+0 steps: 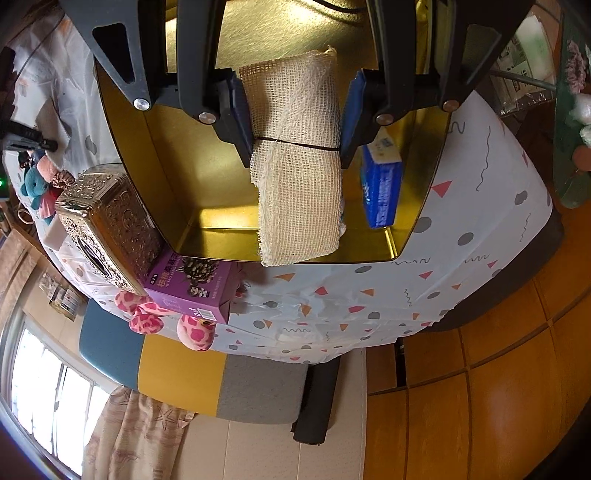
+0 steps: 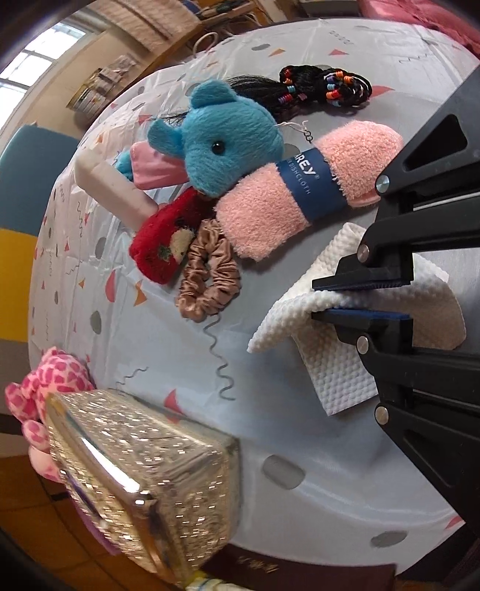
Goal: Organize soft objects
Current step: 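Lower the mesh roll into the tray with left gripper while right carries the towel, then open the left gripper on the mesh roll while the right releases the towel, then move both grippers back over the table toward the pink towel roll and scrunchie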
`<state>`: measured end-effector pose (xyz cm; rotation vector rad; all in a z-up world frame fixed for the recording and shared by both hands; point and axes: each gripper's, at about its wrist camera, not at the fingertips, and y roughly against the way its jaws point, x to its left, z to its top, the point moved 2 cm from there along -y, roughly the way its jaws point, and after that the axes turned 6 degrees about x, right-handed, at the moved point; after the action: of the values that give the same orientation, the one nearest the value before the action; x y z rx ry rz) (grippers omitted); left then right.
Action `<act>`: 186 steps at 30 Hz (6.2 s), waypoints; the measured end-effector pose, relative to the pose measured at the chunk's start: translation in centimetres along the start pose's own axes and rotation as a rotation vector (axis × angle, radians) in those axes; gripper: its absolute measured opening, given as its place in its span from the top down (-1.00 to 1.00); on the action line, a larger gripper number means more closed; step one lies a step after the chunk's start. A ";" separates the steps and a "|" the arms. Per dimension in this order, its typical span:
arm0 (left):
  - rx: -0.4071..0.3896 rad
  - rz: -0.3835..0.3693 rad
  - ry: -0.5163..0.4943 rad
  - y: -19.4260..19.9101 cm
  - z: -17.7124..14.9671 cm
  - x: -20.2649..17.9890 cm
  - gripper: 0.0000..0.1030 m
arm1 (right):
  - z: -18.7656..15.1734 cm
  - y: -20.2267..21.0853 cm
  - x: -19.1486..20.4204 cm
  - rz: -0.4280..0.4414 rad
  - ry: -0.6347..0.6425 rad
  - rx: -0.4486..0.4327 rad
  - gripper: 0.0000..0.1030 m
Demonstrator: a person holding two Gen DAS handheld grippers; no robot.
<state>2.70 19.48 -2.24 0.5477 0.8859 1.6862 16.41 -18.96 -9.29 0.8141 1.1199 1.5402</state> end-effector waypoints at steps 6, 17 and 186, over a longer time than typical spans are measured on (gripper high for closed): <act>-0.003 0.000 0.006 0.2 -0.3 0.6 0.16 | 2.4 2.2 -0.4 0.054 -0.097 -0.063 0.87; -0.010 0.003 0.016 0.6 -0.6 1.4 0.15 | 10.4 6.8 0.3 0.042 -0.172 -0.207 0.87; 0.132 -0.296 -0.713 -5.7 -1.3 -38.4 0.35 | -6.3 6.0 -16.1 0.264 -0.938 -0.250 0.17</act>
<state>16.44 -16.79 -4.47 0.9760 0.5172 1.0466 12.66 -36.36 -5.14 1.3397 0.1358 1.2173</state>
